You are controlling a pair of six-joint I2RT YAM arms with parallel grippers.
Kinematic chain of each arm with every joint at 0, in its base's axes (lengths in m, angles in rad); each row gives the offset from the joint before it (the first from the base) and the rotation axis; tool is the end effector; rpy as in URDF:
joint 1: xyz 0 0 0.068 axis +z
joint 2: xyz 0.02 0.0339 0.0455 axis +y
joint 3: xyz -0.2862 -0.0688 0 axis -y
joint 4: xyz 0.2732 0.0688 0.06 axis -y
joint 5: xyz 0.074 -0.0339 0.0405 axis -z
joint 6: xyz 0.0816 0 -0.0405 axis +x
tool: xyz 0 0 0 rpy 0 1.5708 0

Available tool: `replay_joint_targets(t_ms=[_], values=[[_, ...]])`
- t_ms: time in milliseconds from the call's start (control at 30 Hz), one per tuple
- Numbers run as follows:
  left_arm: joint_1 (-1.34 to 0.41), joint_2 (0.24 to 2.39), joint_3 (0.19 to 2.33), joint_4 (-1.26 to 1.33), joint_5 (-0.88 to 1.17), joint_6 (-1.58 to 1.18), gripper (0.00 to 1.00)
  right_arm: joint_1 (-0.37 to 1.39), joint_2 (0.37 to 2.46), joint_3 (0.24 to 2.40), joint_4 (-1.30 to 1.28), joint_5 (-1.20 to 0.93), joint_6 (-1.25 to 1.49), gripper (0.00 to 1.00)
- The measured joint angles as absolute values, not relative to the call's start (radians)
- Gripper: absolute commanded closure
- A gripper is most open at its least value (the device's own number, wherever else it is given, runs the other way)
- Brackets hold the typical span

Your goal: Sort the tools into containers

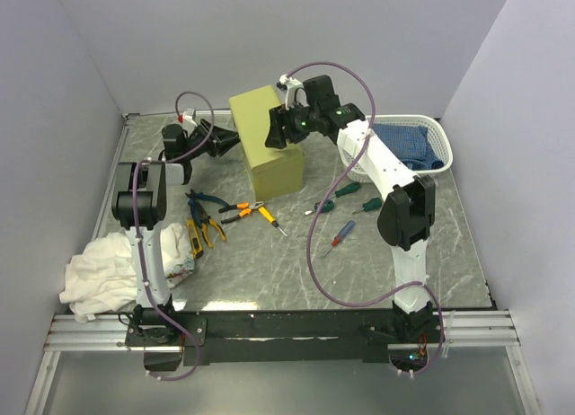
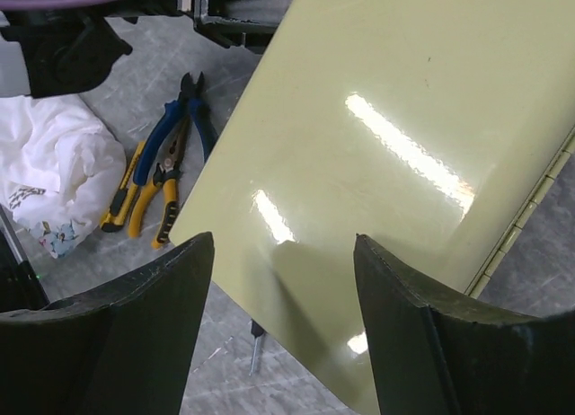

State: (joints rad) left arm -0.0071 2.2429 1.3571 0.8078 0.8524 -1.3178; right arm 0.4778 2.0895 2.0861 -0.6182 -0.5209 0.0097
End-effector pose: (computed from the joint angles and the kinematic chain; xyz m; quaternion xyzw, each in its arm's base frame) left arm 0.5444 -0.0653 0.1539 -0.1848 0.7011 -0.6196 0.3008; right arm 0.4724 0.2903 0.3368 -0.3138 0.8088 0.3289 0.3732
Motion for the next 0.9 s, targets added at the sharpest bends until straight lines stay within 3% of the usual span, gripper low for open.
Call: replay_joint_targets(t_ms=[333, 500, 667, 900], values=[[-0.025, 2.356, 1.358, 1.150, 0.896, -1.475, 0.63, 0.474, 2.089, 2.059, -0.581, -0.543, 0.010, 0.28], [-0.044, 2.371, 1.362, 1.222, 0.921, -1.514, 0.86, 0.474, 2.088, 2.043, -0.559, -0.545, 0.007, 0.29], [-0.064, 2.374, 1.364, 1.228, 0.966, -1.521, 0.99, 0.473, 2.084, 2.033, -0.561, -0.533, -0.014, 0.29], [-0.089, 2.355, 1.326, 1.210, 0.994, -1.468, 0.99, 0.473, 2.069, 2.005, -0.542, -0.478, -0.062, 0.29]])
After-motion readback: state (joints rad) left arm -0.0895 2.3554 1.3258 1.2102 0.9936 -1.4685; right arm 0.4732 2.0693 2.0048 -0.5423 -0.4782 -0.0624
